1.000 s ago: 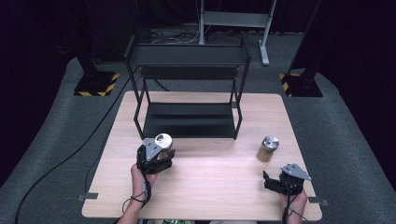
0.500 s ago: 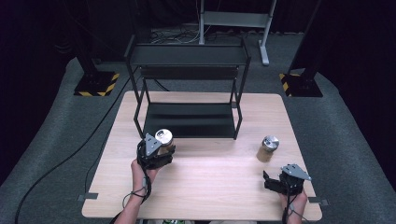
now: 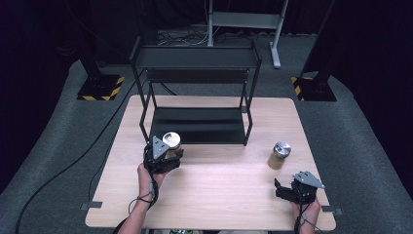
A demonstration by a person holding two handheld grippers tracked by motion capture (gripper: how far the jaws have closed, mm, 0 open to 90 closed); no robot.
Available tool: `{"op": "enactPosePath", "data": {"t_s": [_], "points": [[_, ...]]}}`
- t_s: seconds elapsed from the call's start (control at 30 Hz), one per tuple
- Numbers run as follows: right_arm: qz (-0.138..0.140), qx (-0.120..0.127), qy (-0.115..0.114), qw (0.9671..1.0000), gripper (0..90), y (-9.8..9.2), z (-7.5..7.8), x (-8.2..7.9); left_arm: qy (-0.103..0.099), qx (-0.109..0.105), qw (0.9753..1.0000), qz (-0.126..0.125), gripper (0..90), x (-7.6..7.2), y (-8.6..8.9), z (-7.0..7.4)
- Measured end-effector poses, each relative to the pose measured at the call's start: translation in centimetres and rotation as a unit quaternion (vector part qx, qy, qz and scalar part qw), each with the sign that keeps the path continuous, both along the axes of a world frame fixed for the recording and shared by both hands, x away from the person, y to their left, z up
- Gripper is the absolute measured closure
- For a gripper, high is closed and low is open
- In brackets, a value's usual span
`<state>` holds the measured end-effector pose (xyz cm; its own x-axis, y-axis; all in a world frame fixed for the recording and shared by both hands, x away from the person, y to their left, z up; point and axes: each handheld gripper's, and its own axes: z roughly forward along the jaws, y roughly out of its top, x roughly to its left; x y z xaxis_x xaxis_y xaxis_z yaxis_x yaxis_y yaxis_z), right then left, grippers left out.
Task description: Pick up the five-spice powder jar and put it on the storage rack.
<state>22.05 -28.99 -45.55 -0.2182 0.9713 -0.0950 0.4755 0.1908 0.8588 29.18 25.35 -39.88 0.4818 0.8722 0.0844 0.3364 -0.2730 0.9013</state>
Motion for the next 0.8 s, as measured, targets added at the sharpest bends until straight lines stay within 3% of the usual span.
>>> {"op": "enactPosePath", "data": {"t_s": [0.8], "points": [[0.000,0.000,0.000,1.0000,0.0,0.0,0.0,0.0,-0.001,0.000,1.0000,0.000,30.8,1.7,-0.2,0.9]]}}
